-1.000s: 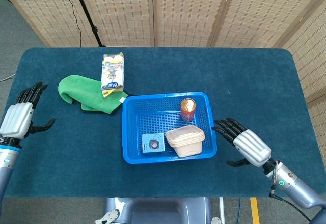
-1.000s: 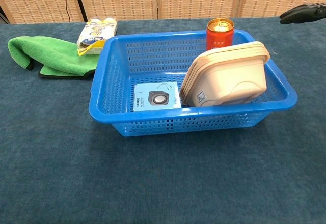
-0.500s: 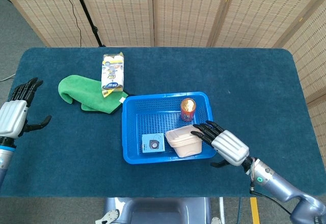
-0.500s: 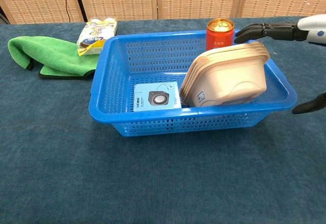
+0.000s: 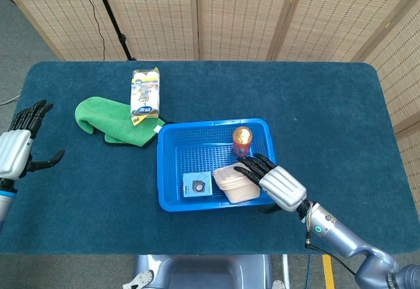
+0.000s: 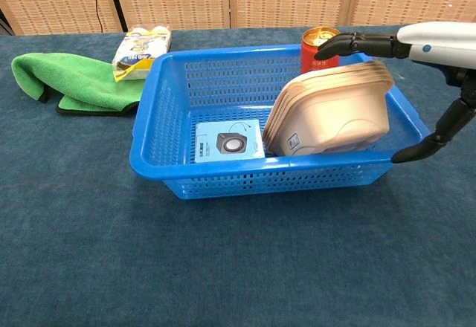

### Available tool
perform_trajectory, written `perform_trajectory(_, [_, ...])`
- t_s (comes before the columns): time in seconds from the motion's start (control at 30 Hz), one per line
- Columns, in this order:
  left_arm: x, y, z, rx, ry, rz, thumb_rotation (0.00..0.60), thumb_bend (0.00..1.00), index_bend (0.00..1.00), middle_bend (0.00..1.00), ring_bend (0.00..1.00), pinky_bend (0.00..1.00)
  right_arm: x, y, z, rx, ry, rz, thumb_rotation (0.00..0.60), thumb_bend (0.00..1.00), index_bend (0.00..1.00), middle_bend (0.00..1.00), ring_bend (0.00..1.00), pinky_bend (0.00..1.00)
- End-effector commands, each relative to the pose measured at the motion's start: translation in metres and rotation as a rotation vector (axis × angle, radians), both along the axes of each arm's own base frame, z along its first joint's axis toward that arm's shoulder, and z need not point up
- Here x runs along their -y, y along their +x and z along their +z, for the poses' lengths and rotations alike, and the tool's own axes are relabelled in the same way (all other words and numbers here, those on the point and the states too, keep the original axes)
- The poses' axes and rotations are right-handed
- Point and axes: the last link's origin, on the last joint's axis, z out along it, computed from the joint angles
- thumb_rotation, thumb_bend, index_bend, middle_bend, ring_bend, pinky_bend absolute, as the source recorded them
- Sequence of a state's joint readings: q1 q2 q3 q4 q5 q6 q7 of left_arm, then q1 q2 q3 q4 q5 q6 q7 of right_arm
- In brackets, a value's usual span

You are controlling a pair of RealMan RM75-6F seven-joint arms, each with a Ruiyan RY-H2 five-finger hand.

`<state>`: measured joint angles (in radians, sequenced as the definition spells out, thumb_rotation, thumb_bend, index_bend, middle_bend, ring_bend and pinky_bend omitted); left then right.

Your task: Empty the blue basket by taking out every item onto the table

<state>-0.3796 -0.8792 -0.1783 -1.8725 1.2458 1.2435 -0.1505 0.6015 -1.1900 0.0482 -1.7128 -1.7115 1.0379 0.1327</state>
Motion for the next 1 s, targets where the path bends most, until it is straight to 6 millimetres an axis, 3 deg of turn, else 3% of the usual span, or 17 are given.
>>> perform_trajectory(0.03, [0.001,-0.001,0.002,0.006,0.005,-0.002,0.600,0.27,0.00,0.00,0.00,0.00,0.003,0.005,-0.002,0.022,0.010,-0.010,0.600,0.00,0.00,0.00,0.00,0.00])
perform_trajectory(0.23, [0.001,-0.003,0.004,0.014,0.003,0.001,0.600,0.27,0.00,0.00,0.00,0.00,0.011,0.009,-0.007,0.027,-0.011,-0.010,0.600,0.00,0.00,0.01,0.00,0.00])
perform_trajectory(0.37, [0.000,-0.004,0.003,0.015,-0.002,0.003,0.600,0.27,0.00,0.00,0.00,0.00,0.013,0.011,-0.013,0.019,-0.029,-0.007,0.600,0.00,0.06,0.08,0.03,0.06])
perform_trajectory(0.43, [-0.001,-0.004,0.003,0.016,-0.007,0.005,0.600,0.27,0.00,0.00,0.00,0.00,0.014,0.011,-0.016,0.008,-0.030,-0.004,0.600,0.00,0.12,0.14,0.09,0.12])
perform_trajectory(0.53, [-0.001,-0.004,0.003,0.016,-0.010,0.005,0.600,0.27,0.00,0.00,0.00,0.00,0.015,0.014,-0.020,0.021,-0.049,-0.001,0.600,0.01,0.30,0.30,0.24,0.26])
perform_trajectory(0.6, [-0.002,-0.005,0.003,0.020,-0.007,0.010,0.600,0.27,0.00,0.00,0.00,0.00,0.015,0.019,-0.022,0.064,-0.062,0.008,0.600,0.06,0.40,0.38,0.32,0.33])
perform_trajectory(0.7, [-0.002,-0.005,0.003,0.022,-0.008,0.012,0.600,0.27,0.00,0.00,0.00,0.00,0.015,0.022,-0.023,0.096,-0.068,0.022,0.600,0.21,0.52,0.49,0.40,0.37])
perform_trajectory(0.87, [-0.003,-0.005,0.002,0.020,-0.014,0.014,0.600,0.27,0.00,0.00,0.00,0.00,0.016,0.031,-0.019,0.184,-0.112,0.058,0.600,0.40,0.58,0.54,0.43,0.38])
perform_trajectory(1.0, [-0.004,-0.005,0.002,0.021,-0.018,0.018,0.600,0.27,0.00,0.00,0.00,0.00,0.017,0.042,-0.002,0.241,-0.168,0.110,0.600,0.43,0.59,0.55,0.44,0.38])
